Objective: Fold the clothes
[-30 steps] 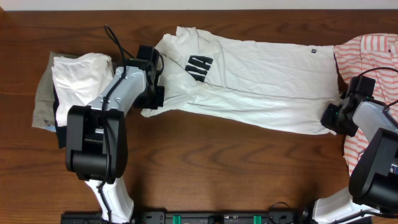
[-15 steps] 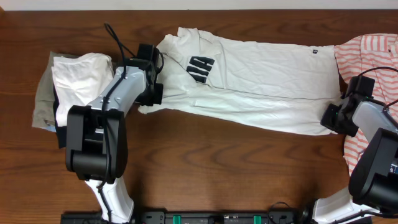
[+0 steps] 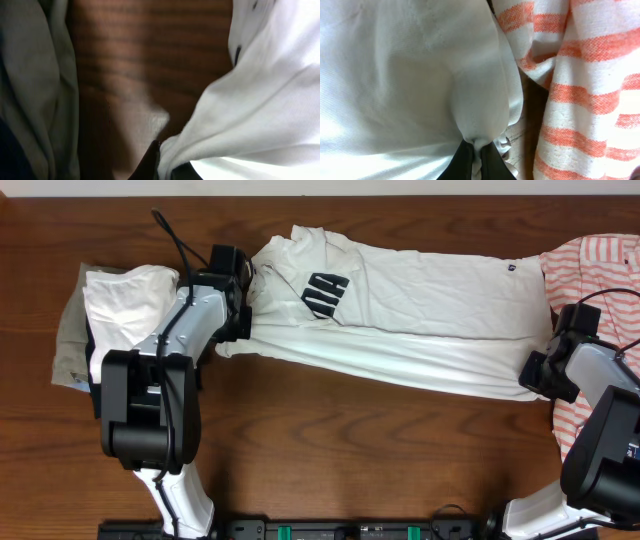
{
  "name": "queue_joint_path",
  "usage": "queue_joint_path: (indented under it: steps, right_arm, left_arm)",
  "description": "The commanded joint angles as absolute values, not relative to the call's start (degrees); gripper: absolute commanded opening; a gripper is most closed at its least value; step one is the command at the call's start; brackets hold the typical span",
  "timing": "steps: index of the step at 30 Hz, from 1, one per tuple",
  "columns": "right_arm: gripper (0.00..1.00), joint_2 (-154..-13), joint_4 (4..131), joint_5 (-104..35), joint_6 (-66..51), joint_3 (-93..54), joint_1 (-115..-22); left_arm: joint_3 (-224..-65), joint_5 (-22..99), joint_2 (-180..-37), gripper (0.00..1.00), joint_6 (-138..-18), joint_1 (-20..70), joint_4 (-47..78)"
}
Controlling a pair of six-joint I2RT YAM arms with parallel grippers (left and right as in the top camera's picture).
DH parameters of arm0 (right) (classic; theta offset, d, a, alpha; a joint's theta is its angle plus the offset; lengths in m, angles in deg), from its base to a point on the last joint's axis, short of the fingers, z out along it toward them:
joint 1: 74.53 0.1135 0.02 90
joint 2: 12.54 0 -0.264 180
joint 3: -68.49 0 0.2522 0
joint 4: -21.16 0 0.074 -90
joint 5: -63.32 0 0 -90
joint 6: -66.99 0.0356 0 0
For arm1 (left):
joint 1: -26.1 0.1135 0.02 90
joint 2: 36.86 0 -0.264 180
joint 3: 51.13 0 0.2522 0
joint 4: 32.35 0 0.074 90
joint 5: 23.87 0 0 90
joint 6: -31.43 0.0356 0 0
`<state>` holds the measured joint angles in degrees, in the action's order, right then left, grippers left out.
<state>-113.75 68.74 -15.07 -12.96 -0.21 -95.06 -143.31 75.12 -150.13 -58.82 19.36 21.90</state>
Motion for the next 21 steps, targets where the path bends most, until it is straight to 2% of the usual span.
queue_joint_path:
  steps: [1, 4, 9, 16, 21]
  right_arm:
    - [0.04, -114.9, 69.2, -10.2, -13.4, 1.4, -95.3]
    - [0.08, -114.9, 69.1, -10.2, -13.4, 1.4, -95.3]
    - [0.21, -114.9, 69.0, -10.2, -13.4, 1.4, -95.3]
    - [0.24, -114.9, 69.2, -10.2, -13.4, 1.4, -95.3]
    - [0.34, -114.9, 68.7, -10.2, -13.4, 1.4, -95.3]
  left_arm:
    - [-143.3, 77.2, -150.7, 0.06, -60.0, 20.3, 24.5]
    - [-143.3, 75.3, -150.7, 0.07, -60.0, 20.3, 29.0]
    - [-143.3, 74.1, -150.7, 0.07, -59.9, 20.3, 32.4]
    - [-143.3, 74.1, -150.7, 0.08, -60.0, 20.3, 32.9]
    - [-143.3, 74.1, -150.7, 0.08, -60.2, 20.3, 36.6]
